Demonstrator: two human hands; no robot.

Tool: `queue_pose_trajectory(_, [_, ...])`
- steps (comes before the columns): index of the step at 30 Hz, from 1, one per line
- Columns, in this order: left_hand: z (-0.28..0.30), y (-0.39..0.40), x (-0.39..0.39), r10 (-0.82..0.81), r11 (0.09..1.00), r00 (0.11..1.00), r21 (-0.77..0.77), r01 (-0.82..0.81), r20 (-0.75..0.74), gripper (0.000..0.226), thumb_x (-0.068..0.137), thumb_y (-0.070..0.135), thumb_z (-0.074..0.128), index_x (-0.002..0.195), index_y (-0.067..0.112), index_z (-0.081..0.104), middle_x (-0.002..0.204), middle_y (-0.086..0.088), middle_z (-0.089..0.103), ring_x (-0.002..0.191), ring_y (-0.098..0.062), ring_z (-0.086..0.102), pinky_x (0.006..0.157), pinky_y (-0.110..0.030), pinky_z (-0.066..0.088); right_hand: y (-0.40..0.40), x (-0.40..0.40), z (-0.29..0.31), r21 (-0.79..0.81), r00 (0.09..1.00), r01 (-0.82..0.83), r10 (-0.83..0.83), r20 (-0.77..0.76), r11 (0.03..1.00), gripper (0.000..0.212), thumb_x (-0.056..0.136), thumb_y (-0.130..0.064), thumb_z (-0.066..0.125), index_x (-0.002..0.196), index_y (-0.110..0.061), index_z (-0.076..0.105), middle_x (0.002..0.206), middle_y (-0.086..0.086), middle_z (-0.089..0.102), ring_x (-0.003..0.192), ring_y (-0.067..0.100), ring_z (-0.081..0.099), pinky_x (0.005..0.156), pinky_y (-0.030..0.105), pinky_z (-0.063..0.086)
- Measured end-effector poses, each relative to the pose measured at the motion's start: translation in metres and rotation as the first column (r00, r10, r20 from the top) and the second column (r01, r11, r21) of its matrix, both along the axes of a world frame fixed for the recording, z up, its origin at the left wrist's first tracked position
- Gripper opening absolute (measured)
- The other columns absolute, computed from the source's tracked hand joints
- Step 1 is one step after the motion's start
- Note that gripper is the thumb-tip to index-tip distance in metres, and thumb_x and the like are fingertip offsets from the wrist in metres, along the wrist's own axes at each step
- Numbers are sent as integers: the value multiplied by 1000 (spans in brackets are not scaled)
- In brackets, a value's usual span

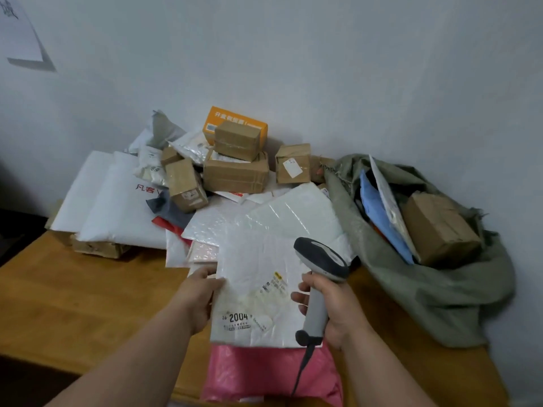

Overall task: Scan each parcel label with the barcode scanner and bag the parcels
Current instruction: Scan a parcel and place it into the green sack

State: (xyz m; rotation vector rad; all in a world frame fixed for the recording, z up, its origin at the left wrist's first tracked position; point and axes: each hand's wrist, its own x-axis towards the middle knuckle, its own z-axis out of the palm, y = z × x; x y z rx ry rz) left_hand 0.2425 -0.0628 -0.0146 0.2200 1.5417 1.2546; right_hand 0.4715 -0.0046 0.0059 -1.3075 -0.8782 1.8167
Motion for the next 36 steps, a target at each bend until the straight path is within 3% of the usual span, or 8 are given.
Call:
queue_pose_trajectory(6, [-44,-12,2,-103,973,992,-203,114,67,31,86,-14,62,116,-5,59,99,-26,73,81,-42,72,61,-48,58,-21,6,-20,-51,990,14,-6,143,999,12,87,-8,73,96,-2,68,67,7,68,67,25,73,58,31,52])
queue_pose_trajectory(10, [-50,-6,3,-89,969,995,-227,95,38,28,91,-14,54,113,2,62,103,-25,71,87,-42,70,65,-49,58,-29,12,-25,-65,983,5,7,184,998,16,88,-14,74,100,-6,68,65,8,70,71,28,76,55,31,54])
queue_pose_trajectory(17, [-32,5,5,-9,999,998,31,7,68,33,94,-15,45,106,10,62,106,-19,69,93,-36,67,68,-43,56,-33,15,-20,-70,987,14,-3,160,997,20,88,-16,71,103,-3,67,69,15,71,64,30,73,52,31,55])
queue_pose_trajectory(20, [-22,9,3,13,992,992,122,-28,126,35,95,-14,44,114,10,62,107,-15,70,98,-33,66,69,-42,54,-34,13,-13,-23,987,-10,13,157,1000,17,86,-15,72,83,1,71,69,19,70,62,30,71,54,31,54])
queue_pose_trajectory(24, [-12,13,-1,90,974,976,188,-128,199,36,96,-13,43,118,9,61,111,-13,70,102,-33,65,75,-44,53,-34,8,0,33,988,-31,25,153,999,25,85,-14,72,61,-7,73,65,19,68,63,32,68,58,34,52])
queue_pose_trajectory(31, [4,13,-2,110,933,952,302,-198,285,42,94,-18,37,107,12,63,106,-12,70,95,-31,67,78,-48,52,-34,-1,17,112,993,-60,47,111,992,14,88,-11,69,84,2,69,64,18,65,56,28,67,50,31,49])
queue_pose_trajectory(36, [9,9,-3,69,923,963,350,-162,262,43,94,-17,37,106,13,64,101,-11,74,88,-29,72,71,-44,56,-33,-4,24,153,992,-94,78,102,984,10,88,-12,70,84,-2,71,66,17,66,60,31,68,50,31,50])
